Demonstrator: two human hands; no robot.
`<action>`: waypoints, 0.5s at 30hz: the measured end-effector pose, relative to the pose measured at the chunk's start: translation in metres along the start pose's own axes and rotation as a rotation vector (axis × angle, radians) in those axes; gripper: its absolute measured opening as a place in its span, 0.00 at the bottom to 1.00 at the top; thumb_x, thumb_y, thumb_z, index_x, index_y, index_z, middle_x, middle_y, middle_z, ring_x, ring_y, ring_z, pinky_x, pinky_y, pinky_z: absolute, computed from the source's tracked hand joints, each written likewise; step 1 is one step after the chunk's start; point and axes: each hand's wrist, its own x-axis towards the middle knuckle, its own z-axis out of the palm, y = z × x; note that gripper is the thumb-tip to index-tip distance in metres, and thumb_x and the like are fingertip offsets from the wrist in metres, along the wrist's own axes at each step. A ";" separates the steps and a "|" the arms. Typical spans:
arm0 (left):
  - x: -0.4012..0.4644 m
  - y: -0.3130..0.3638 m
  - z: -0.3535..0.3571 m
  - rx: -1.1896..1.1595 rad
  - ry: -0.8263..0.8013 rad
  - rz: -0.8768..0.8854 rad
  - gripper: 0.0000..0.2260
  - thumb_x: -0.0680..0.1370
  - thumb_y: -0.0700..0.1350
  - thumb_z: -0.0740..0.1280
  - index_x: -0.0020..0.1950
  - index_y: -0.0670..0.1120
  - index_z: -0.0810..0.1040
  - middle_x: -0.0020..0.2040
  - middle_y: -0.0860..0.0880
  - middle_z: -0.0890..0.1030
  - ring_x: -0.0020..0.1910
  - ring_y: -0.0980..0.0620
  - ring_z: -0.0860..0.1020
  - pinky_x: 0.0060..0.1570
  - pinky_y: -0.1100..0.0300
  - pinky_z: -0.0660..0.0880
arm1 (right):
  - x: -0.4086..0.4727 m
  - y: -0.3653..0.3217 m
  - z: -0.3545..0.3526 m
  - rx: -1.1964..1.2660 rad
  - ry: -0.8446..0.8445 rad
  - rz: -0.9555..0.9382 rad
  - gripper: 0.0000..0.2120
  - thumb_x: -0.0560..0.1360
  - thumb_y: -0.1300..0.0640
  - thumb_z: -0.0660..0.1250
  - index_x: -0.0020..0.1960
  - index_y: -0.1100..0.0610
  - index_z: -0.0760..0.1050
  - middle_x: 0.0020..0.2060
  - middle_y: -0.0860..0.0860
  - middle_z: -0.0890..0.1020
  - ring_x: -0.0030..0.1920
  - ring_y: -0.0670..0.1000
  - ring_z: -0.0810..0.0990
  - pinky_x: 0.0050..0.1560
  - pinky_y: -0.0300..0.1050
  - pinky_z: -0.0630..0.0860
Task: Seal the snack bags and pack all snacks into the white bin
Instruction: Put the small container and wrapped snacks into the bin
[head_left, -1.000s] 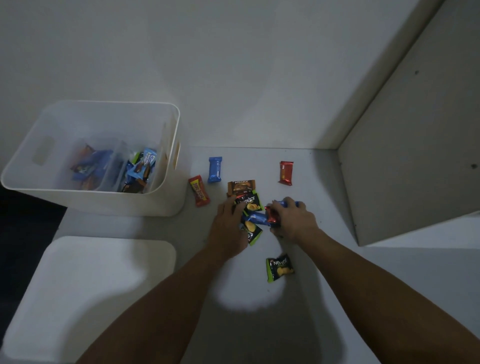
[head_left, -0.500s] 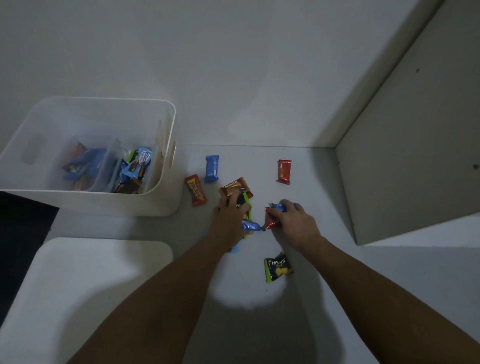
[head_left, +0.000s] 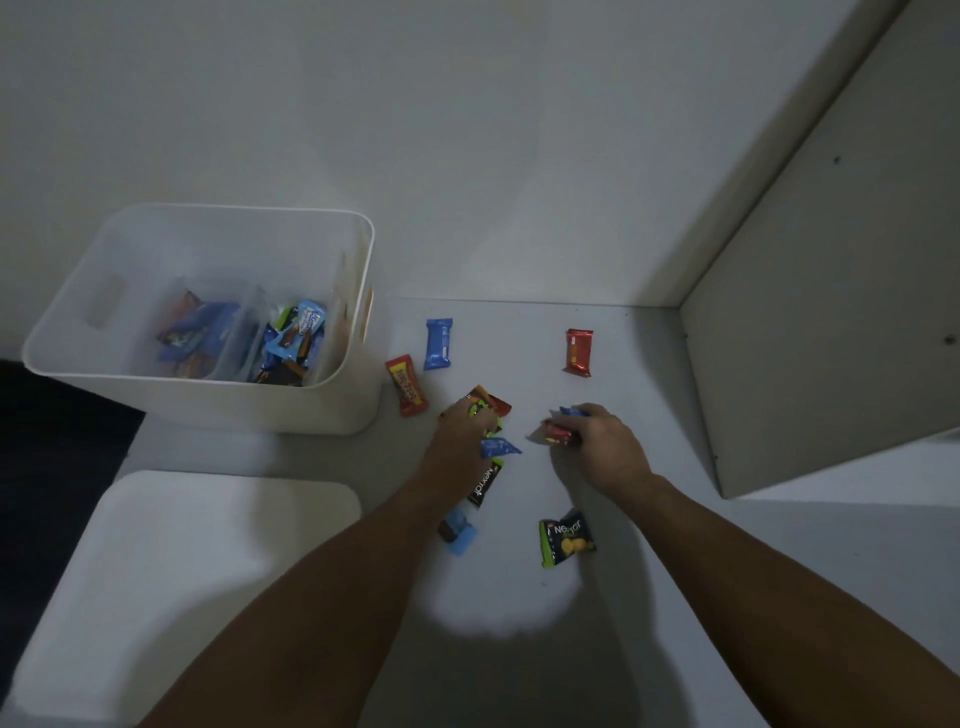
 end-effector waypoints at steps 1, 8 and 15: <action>0.000 0.002 -0.004 -0.005 0.016 0.024 0.15 0.70 0.49 0.62 0.40 0.38 0.79 0.40 0.41 0.78 0.41 0.45 0.73 0.38 0.54 0.76 | 0.002 -0.003 -0.005 0.022 -0.002 0.007 0.17 0.79 0.57 0.64 0.67 0.49 0.77 0.64 0.56 0.76 0.61 0.59 0.76 0.60 0.48 0.73; 0.011 0.019 -0.061 -0.069 -0.071 -0.019 0.11 0.68 0.39 0.75 0.46 0.41 0.77 0.44 0.43 0.76 0.38 0.47 0.74 0.35 0.55 0.73 | 0.011 -0.039 -0.058 0.131 0.050 0.006 0.12 0.77 0.59 0.67 0.59 0.51 0.82 0.52 0.56 0.84 0.42 0.53 0.83 0.46 0.48 0.81; 0.028 0.036 -0.141 -0.051 -0.030 -0.052 0.14 0.64 0.34 0.72 0.47 0.45 0.78 0.48 0.43 0.77 0.46 0.46 0.77 0.41 0.57 0.72 | 0.016 -0.099 -0.118 0.249 0.045 -0.012 0.10 0.77 0.60 0.67 0.57 0.54 0.81 0.42 0.57 0.85 0.21 0.47 0.80 0.24 0.42 0.79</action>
